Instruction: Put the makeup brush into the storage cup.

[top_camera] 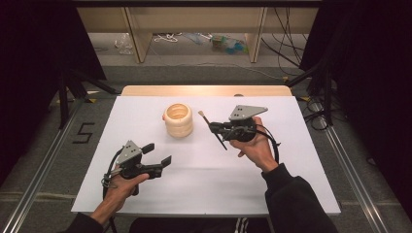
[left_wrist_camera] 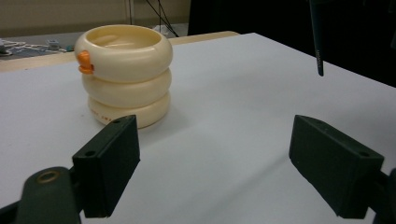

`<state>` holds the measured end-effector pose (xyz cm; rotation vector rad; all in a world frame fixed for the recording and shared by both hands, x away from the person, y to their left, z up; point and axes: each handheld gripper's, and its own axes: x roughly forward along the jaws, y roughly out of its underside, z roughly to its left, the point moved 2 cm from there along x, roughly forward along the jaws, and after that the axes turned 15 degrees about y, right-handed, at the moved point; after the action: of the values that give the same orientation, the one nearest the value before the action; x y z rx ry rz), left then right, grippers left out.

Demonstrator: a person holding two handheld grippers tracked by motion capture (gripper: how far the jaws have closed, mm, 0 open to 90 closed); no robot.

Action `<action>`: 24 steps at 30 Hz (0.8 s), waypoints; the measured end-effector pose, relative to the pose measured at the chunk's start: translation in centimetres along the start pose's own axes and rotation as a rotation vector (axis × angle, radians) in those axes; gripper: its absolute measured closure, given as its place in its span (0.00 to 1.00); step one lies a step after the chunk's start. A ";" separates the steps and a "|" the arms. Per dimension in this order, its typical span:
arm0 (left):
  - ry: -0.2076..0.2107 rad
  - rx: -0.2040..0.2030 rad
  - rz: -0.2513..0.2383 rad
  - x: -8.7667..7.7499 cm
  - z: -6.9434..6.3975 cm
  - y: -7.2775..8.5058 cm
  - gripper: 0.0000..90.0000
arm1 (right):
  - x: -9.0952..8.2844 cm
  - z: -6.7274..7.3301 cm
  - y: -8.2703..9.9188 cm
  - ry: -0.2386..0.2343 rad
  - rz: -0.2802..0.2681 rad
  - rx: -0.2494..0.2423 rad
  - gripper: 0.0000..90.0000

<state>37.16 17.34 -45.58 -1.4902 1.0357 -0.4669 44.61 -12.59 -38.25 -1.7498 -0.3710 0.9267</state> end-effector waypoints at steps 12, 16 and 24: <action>0.062 0.024 0.008 3.0 -1.5 -0.2 0.18 | 0.8 2.5 -0.6 -0.055 -0.033 -0.019 0.93; 0.084 0.025 -0.013 3.4 -1.9 -0.4 0.18 | 1.2 3.2 -0.5 -0.078 -0.038 -0.017 0.93; 0.111 0.024 -0.023 4.1 -2.6 -0.5 0.18 | 1.7 4.5 -0.5 -0.118 -0.038 -0.021 0.93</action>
<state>37.38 12.47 -45.66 -1.4697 1.0974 -0.5818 42.47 -8.33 -39.03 -1.7057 -0.4898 1.0046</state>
